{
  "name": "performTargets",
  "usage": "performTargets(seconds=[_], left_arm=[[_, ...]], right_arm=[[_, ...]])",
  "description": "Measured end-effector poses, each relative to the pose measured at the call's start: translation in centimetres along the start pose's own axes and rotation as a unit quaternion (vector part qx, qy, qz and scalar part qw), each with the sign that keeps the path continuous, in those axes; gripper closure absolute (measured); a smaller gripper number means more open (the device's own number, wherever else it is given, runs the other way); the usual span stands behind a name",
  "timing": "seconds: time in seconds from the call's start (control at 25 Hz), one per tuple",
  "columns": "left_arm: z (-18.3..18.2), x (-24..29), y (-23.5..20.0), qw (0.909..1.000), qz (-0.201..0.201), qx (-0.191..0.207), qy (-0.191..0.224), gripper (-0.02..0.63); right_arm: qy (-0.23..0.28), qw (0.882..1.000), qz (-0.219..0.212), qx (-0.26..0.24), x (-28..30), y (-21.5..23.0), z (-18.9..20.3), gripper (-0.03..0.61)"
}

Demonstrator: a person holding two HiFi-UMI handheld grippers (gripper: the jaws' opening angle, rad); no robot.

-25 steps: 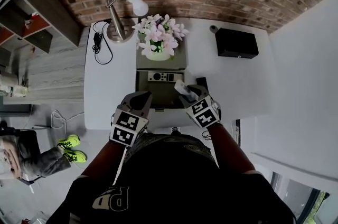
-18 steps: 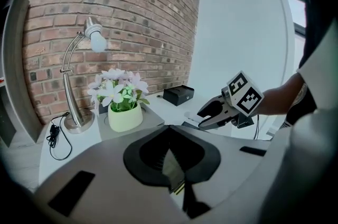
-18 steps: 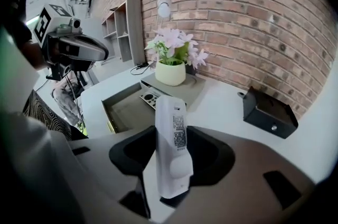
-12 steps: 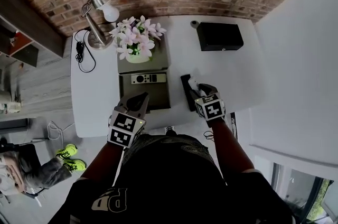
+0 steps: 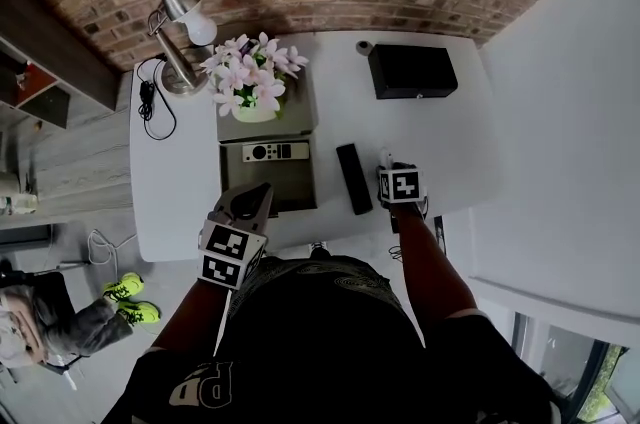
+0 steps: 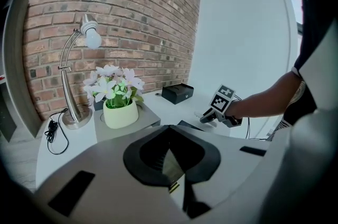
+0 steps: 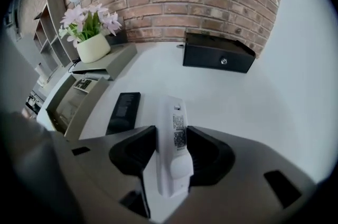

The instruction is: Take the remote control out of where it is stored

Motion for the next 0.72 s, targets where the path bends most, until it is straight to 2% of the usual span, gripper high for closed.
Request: performTargets(seconds=[0.24,0.4,0.72], left_arm=[[0.6,-1.1,-1.2,0.9997,-0.020,-0.011,-0.003,0.606],[0.7,-1.5,-1.8,0.9996,-0.025,-0.014,0.001,0.607],[0.7,-2.0,-2.0,0.9998,-0.018,-0.009,0.003,0.607]], right_arm=[[-0.026,0.999,0.028,-0.004,1.5,0.2,0.7,0.388],[-0.032,0.999,0.022,-0.011,1.9,-0.6,0.7,0.388],[-0.012,1.000,0.018,-0.012,0.9,-1.0,-0.4,0.388]])
Point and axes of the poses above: the fingertips, and each gripper's own axes: x forward along the fingers, y to its right, z out of its underside, the point moved 2 cm from there along -x, backward along the fingers, and after that the axes turned 8 degrees about -x, right-handed, at the moved point
